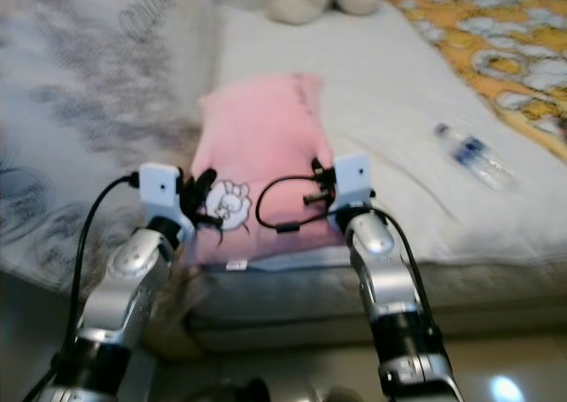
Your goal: Clean up the room
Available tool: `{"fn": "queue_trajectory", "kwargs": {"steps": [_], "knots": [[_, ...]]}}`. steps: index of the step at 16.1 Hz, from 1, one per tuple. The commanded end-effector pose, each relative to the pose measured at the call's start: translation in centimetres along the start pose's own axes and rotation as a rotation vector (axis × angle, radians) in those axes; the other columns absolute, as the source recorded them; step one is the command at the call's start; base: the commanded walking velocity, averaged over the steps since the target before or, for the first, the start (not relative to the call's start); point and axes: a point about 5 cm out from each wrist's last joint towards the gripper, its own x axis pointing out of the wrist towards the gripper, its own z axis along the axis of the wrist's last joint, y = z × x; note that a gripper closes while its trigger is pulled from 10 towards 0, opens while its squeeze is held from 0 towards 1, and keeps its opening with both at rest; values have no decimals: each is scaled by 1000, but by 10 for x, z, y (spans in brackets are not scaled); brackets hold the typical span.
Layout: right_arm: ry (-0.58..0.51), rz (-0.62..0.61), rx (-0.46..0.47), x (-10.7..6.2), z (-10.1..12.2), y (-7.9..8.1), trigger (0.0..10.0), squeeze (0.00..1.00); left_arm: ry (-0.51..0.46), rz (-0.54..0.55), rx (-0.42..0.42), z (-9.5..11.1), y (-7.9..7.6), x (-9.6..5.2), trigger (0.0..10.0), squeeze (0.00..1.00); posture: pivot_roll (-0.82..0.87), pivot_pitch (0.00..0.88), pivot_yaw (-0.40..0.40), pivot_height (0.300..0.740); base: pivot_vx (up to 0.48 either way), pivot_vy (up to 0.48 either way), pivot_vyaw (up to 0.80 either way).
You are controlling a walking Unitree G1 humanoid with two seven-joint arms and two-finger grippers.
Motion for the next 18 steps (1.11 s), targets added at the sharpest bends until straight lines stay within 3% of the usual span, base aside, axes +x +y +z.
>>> {"fn": "queue_trajectory", "kwargs": {"steps": [1, 7, 9, 11, 13, 15, 18], "knots": [[-19, -41, -4, -3, 1, -8, 10000, 0, -13, 43, 24, 3, 10, -3, 10000, 0, -157, 54, 107, 740, 450, 0, 0], [-9, -50, -4, -5, -4, -10, 10000, 0, -12, 49, 13, 1, 10, -4, 10000, 0, -156, 61, 109, 740, 457, 0, 0], [-5, -50, -6, -4, -4, -11, 10000, 0, -5, 68, -37, 0, 11, -4, 10000, 0, -155, 62, 108, 740, 454, 0, 0], [4, -32, 0, 2, -2, -11, 10000, 0, 32, 180, -71, -3, 22, -2, 10000, 0, -156, 73, 111, 740, 0, 0, 0], [17, -27, 15, 13, 1, -13, 10000, 0, 22, 176, -49, 0, 23, 1, 10000, 0, -153, 76, 110, 740, 0, 0, 0], [37, 5, 72, 24, 1, -13, 10000, 0, 21, 173, -30, 3, 22, 12, 10000, 0, -126, 96, 107, 740, 0, 0, 0], [105, -40, 134, 43, -3, -14, 10000, 0, 71, 132, 14, 7, 22, 43, 10000, 0, -86, 148, 113, 740, 0, 0, 0]]}}
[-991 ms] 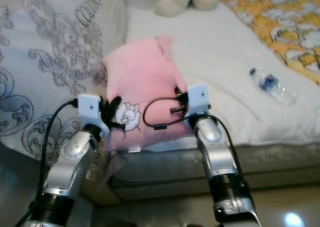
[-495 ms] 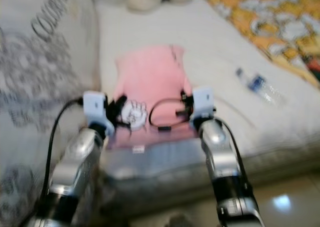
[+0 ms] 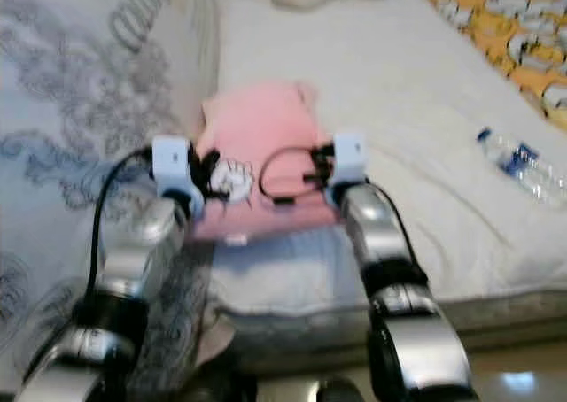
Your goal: Clean up the room
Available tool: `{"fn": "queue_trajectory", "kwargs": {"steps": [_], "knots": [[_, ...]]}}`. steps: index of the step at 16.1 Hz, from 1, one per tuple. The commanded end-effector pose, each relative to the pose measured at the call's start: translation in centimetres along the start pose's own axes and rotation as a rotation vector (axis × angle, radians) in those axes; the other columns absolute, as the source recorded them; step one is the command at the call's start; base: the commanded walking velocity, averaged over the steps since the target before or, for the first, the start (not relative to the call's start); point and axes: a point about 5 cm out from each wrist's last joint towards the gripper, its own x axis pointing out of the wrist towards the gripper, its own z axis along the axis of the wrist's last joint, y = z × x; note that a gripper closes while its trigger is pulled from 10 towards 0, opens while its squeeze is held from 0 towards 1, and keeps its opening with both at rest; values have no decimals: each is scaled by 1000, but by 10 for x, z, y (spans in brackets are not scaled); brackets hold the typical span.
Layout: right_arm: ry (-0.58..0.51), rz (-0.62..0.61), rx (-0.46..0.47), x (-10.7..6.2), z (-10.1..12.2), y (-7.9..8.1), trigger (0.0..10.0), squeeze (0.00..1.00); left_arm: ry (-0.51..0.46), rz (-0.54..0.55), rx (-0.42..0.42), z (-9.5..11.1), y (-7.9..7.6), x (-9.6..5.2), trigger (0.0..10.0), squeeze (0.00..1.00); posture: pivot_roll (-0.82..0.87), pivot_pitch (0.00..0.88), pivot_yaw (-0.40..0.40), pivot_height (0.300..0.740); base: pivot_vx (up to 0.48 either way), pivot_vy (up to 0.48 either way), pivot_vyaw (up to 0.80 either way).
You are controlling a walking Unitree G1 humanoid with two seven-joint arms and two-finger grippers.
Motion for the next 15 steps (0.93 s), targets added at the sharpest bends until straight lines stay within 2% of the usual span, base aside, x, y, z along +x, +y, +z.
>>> {"fn": "queue_trajectory", "kwargs": {"steps": [1, 4, 7, 9, 11, 12, 13, 14, 15], "knots": [[-14, -46, 1, 0, 0, -6, 10000, 0, 2, 41, 10, 0, 12, 3, 10000, 0, -79, 162, 119, 740, 0, 0, 0], [2, -45, -45, 3, -2, -5, 10000, 0, 17, 48, 5, -1, 11, 11, 10000, 0, -70, 187, 129, 740, 0, 0, 0], [30, -60, -96, 3, -6, -10, 10000, 0, 63, 59, -13, -14, 3, 17, 10000, 0, -75, 218, 134, 740, 0, 0, 0], [61, -68, -119, 0, -14, -13, 10000, 0, 95, 74, -31, -23, -1, 16, 10000, 0, -65, 236, 140, 740, 0, 0, 0], [121, -76, -103, -5, -25, -19, 10000, 0, 138, 47, -103, -41, -23, 10, 10000, 0, -59, 251, 144, 740, 0, 0, 0], [126, -81, -92, -5, -27, -20, 10000, 0, 147, 31, -88, -46, -28, 8, 10000, 0, -59, 253, 142, 740, 0, 0, 0], [128, -84, -85, -6, -29, -20, 10000, 0, 149, 32, -70, -49, -28, 7, 10000, 0, -60, 254, 141, 740, 0, 0, 0], [133, -88, -89, -7, -32, -19, 10000, 0, 150, 39, -70, -50, -23, 8, 10000, 63, -63, 256, 142, 740, 0, 0, 0], [136, -97, -89, -8, -34, -19, 10000, 1000, 145, 36, -73, -48, -19, 8, 10000, 1000, -63, 256, 141, 740, 0, 0, 0]]}}
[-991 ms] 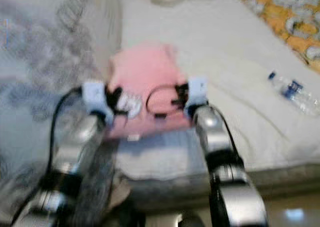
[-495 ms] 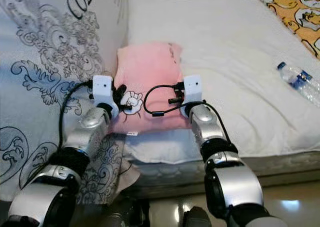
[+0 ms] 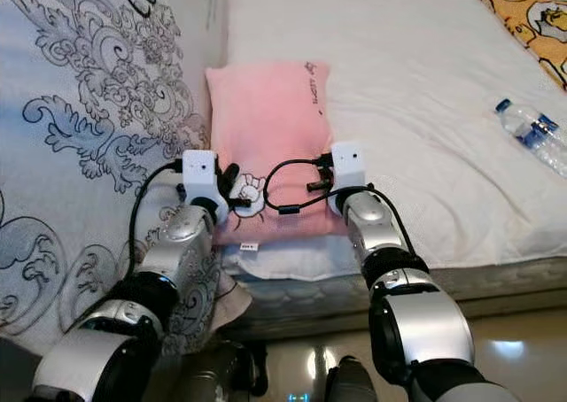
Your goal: Clean up the room
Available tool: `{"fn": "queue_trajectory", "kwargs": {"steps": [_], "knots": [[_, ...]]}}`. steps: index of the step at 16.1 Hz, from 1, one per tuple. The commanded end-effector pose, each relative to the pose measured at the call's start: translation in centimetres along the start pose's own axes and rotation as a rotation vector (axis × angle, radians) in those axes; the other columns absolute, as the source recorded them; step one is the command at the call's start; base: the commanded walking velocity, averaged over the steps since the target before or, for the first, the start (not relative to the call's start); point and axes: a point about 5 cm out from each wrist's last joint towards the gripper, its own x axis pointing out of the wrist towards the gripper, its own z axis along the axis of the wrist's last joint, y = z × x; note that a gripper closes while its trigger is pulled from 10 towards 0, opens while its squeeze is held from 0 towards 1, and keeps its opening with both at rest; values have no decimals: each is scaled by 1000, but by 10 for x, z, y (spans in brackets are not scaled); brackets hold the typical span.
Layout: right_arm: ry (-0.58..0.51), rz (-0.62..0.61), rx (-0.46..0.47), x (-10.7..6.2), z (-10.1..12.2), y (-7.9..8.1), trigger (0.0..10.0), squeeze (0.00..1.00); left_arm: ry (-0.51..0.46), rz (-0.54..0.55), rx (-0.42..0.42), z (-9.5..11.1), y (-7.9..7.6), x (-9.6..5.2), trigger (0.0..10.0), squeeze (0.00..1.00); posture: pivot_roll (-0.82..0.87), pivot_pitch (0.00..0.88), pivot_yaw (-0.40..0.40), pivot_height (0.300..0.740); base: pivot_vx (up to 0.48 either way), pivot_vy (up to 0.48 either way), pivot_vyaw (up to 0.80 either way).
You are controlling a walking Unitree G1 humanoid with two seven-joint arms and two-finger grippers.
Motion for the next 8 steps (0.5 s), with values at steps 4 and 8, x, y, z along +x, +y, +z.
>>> {"fn": "queue_trajectory", "kwargs": {"steps": [4, 8], "knots": [[25, -45, 27, -4, -12, -5, 10000, 1000, 42, 1, 74, -5, 7, -2, 10000, 1000, -72, 251, 134, 740, 0, 0, 0], [-32, -50, -23, -4, -3, -7, 10000, 1000, -78, -35, 80, 15, 2, 0, 10000, 1000, -78, 242, 125, 740, 0, 0, 0]]}}
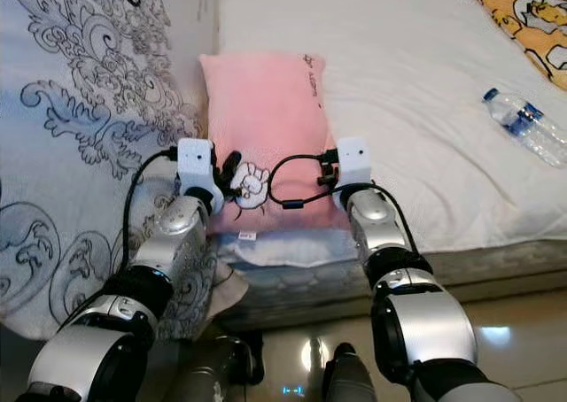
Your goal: Clean up the room
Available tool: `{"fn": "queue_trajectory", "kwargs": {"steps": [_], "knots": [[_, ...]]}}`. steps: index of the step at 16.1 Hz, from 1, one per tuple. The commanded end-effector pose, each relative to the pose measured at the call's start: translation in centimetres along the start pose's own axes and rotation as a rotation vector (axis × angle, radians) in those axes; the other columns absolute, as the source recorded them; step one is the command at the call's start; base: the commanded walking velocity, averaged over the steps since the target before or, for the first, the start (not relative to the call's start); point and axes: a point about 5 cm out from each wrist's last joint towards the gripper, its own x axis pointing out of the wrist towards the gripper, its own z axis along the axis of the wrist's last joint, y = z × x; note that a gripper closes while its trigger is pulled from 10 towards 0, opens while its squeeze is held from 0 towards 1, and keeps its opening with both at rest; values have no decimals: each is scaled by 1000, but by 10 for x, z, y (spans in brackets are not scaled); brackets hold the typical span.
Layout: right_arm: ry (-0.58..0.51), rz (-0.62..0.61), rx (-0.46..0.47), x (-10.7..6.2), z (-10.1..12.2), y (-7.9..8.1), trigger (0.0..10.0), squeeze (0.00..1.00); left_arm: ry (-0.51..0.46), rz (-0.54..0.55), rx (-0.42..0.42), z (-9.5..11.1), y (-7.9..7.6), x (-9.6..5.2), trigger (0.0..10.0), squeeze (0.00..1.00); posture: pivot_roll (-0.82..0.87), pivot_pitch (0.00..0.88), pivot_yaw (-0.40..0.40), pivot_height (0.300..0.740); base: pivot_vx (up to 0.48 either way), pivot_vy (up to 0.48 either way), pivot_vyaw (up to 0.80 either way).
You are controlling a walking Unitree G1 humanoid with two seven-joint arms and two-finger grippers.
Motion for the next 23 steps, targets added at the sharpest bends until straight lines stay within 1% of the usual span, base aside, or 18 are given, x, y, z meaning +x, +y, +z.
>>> {"fn": "queue_trajectory", "kwargs": {"steps": [1, 3, 5, 6, 7, 8, 9, 10, 12, 14, 15, 16, 17, 18, 19, 21, 22, 23], "knots": [[5, 2, -19, -3, -6, 0, 10000, 1000, -6, 8, 26, -1, 3, -2, 10000, 1000, -80, 239, 124, 740, 0, 0, 0], [-28, -15, -24, -3, -1, -4, 10000, 1000, -44, 29, 53, 7, 3, -3, 10000, 1000, -82, 232, 122, 740, 0, 0, 0], [-52, -27, -25, -3, 3, -7, 10000, 1000, -76, 37, 53, 13, 1, -5, 10000, 1000, -83, 231, 123, 740, 0, 0, 0], [-96, -35, -37, -3, 9, -9, 10000, 1000, -115, 33, 47, 20, -5, -10, 10000, 1000, -86, 226, 124, 740, 0, 0, 0], [-145, -40, -63, -4, 16, -11, 10000, 1000, -148, 15, 54, 26, -10, -16, 10000, 1000, -87, 223, 125, 740, 0, 0, 0], [-195, -49, -122, -6, 22, -12, 10000, 1000, -184, 4, 70, 32, -13, -22, 10000, 1000, -86, 213, 124, 740, 0, 0, 0], [-350, -66, -204, -13, 41, -13, 10000, 961, -207, 13, 95, 35, -11, -33, 10000, 0, -85, 195, 121, 740, 0, 0, 0], [-379, -61, -195, -16, 46, -13, 10000, 0, -211, 11, 91, 35, -11, -37, 10000, 0, -85, 193, 121, 740, 0, 0, 0], [-404, -87, -171, -24, 50, -14, 10000, 0, -193, 12, 93, 29, -10, -48, 10000, 0, -92, 173, 118, 740, 0, 0, 0], [-462, -123, -174, -37, 56, -17, 10000, 0, -175, 30, 69, 25, -10, -53, 10000, 0, -106, 130, 111, 740, 0, 0, 0], [-479, -130, -176, -40, 59, -17, 10000, 0, -174, 32, 73, 26, -11, -55, 10000, 0, -106, 130, 111, 740, 0, 0, 0], [-530, -136, -196, -55, 68, -16, 10000, 0, -168, 22, 76, 25, -15, -63, 10000, 0, -115, 92, 103, 740, 0, 0, 0], [-538, -130, -200, -67, 68, -13, 10000, 0, -161, 13, 88, 23, -17, -71, 10000, 0, -120, 72, 99, 740, 0, 0, 0], [-522, -121, -192, -76, 63, -10, 10000, 0, -153, 11, 103, 19, -12, -81, 10000, 0, -125, 36, 92, 740, 0, 0, 0], [-499, -125, -175, -89, 55, -5, 10000, 0, -157, 18, 128, 16, -2, -94, 10000, 0, -125, 0, 85, 740, 0, 0, 0], [-521, -108, -164, -108, 51, 8, 10000, 0, -173, 85, 169, 14, 19, -113, 10000, 0, -122, 0, 75, 740, 0, 0, 0], [-518, -104, -162, -112, 50, 10, 10000, 0, -170, 104, 174, 13, 23, -116, 10000, 0, -122, 0, 73, 740, 0, 0, 0], [-450, -86, -157, -114, 30, 12, 10000, 0, -164, 168, 195, 9, 36, -120, 10000, 0, -118, 0, 69, 740, 0, 0, 0]]}}
